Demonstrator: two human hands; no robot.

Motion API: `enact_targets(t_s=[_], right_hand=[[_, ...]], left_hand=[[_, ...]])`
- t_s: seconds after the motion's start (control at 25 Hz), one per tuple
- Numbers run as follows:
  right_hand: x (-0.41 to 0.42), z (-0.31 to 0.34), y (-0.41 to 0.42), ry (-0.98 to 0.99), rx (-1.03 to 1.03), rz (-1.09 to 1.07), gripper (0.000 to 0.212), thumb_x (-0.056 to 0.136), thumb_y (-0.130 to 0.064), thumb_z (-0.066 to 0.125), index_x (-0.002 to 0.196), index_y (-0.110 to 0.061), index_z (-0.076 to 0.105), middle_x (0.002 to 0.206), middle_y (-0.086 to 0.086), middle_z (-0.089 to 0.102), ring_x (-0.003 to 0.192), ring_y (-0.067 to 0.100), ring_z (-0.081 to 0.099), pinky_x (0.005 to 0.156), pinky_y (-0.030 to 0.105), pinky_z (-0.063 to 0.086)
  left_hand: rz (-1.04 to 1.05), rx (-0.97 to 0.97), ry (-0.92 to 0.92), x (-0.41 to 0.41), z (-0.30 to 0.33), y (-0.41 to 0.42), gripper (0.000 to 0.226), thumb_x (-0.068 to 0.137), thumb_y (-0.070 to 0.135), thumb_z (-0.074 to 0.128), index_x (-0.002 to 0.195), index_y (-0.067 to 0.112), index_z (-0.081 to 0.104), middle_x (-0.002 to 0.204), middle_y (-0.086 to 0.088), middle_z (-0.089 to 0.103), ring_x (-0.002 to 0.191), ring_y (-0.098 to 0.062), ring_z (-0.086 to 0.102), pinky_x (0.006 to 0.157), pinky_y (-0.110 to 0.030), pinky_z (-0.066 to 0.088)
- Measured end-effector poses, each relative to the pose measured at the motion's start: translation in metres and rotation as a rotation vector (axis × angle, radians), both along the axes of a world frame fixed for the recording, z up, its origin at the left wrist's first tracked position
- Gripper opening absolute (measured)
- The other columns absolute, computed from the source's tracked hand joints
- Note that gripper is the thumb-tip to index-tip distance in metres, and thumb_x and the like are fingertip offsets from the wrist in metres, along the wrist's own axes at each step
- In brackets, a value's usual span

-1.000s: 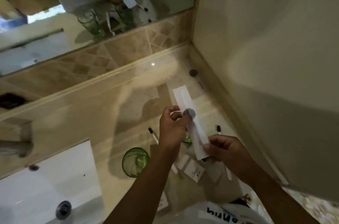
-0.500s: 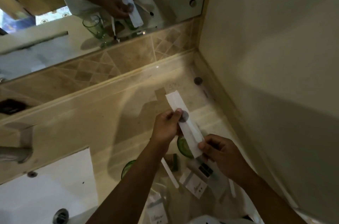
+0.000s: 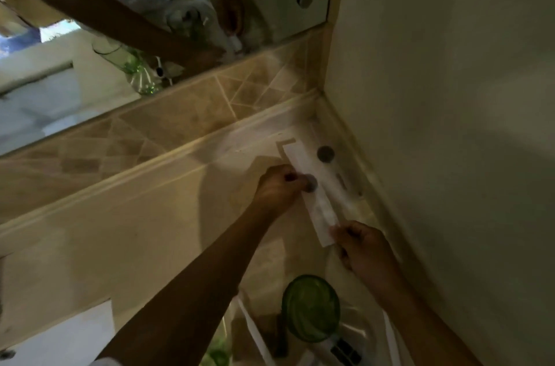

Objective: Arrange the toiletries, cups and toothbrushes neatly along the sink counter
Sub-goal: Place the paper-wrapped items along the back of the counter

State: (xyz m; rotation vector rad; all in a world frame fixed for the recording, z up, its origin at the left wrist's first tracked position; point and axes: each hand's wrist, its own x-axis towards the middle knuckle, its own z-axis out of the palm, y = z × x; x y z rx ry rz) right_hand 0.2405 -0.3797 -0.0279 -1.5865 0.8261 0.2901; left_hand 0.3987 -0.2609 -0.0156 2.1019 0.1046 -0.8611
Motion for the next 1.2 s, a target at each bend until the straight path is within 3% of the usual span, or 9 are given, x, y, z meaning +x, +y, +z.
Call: enact_targets(t_s=[0.12,0.2,0.28,0.4,0.48,0.6,0.96,1.12,1.2], right_hand=[[0.024,-0.023,-0.004,0.037,-0.041,-0.021,0.032,0.092,-0.033,0.063,0.072,-0.008,0.066,0.056,0.002,0.058,0.049,0.013,0.047,0.057,0.033,0.039],[0.029,-0.03,-0.007,0.055,-0.088,-0.051,0.028,0.092,-0.037,0.062,0.082,-0.013,0.071,0.065,0.0,0.068,0.055,0.011,0.056,0.059,0.033,0.045],[0.026,-0.028,-0.012,0.034,-0.275,-0.012,0.02,0.093,-0.039,0.06,0.098,-0.023,0.071,0.082,-0.006,0.072,0.072,0.009,0.066,0.067,0.029,0.053],[0.022,-0.015,-0.012,-0.059,-0.499,0.106,0.018,0.094,-0.029,0.06,0.109,-0.026,0.068,0.092,-0.014,0.065,0.077,-0.006,0.059,0.065,0.01,0.043],[0.024,-0.016,-0.006,-0.126,-0.606,0.233,0.022,0.094,-0.022,0.059,0.113,-0.023,0.069,0.102,-0.013,0.056,0.074,-0.001,0.054,0.068,0.009,0.04],[0.028,-0.023,0.001,-0.15,-0.654,0.347,0.029,0.093,-0.019,0.06,0.121,-0.019,0.067,0.123,-0.01,0.051,0.092,-0.007,0.043,0.085,0.014,0.039],[0.037,-0.03,0.007,-0.105,-0.662,0.344,0.036,0.092,-0.025,0.059,0.127,-0.02,0.064,0.136,-0.009,0.047,0.106,0.005,0.052,0.091,0.018,0.037],[0.035,-0.033,0.006,-0.125,-0.632,0.333,0.037,0.09,-0.024,0.061,0.127,-0.023,0.063,0.135,-0.011,0.045,0.097,0.004,0.055,0.089,0.021,0.044],[0.031,-0.03,0.007,-0.155,-0.614,0.3,0.035,0.089,-0.022,0.062,0.125,-0.025,0.063,0.134,-0.013,0.045,0.088,-0.003,0.052,0.085,0.018,0.044]], left_hand=[[-0.018,0.115,-0.058,0.016,-0.015,-0.005,0.031,0.086,0.054,0.068,0.079,0.024,0.064,0.079,0.005,0.063,0.069,-0.01,0.058,0.057,-0.023,0.04],[-0.134,0.286,-0.191,0.022,-0.021,-0.004,0.04,0.09,0.06,0.058,0.083,0.021,0.06,0.083,0.002,0.062,0.07,-0.014,0.058,0.064,-0.029,0.045],[-0.303,0.423,-0.432,0.022,-0.026,0.005,0.034,0.097,0.052,0.05,0.098,0.019,0.058,0.098,-0.001,0.059,0.086,-0.02,0.056,0.075,-0.034,0.045],[-0.587,0.38,-0.728,0.016,-0.039,0.024,0.039,0.098,0.038,0.049,0.13,0.017,0.055,0.138,-0.011,0.051,0.126,-0.033,0.045,0.103,-0.043,0.039],[-0.749,0.348,-0.736,0.012,-0.05,0.034,0.052,0.099,0.046,0.042,0.146,0.023,0.043,0.159,-0.01,0.035,0.146,-0.036,0.026,0.119,-0.046,0.02],[-0.852,0.384,-0.714,0.016,-0.061,0.041,0.062,0.1,0.056,0.03,0.155,0.029,0.026,0.167,-0.006,0.019,0.153,-0.033,0.01,0.123,-0.046,0.003],[-0.82,0.45,-0.721,0.02,-0.072,0.041,0.067,0.098,0.062,0.028,0.157,0.032,0.017,0.167,-0.008,0.017,0.154,-0.031,0.011,0.125,-0.054,0.005],[-0.788,0.402,-0.711,0.017,-0.069,0.042,0.068,0.098,0.061,0.031,0.158,0.031,0.014,0.168,-0.008,0.01,0.155,-0.028,0.004,0.125,-0.048,-0.003],[-0.734,0.335,-0.674,0.015,-0.064,0.045,0.069,0.099,0.059,0.034,0.158,0.03,0.013,0.169,-0.006,0.005,0.155,-0.024,0.0,0.124,-0.038,-0.009]])
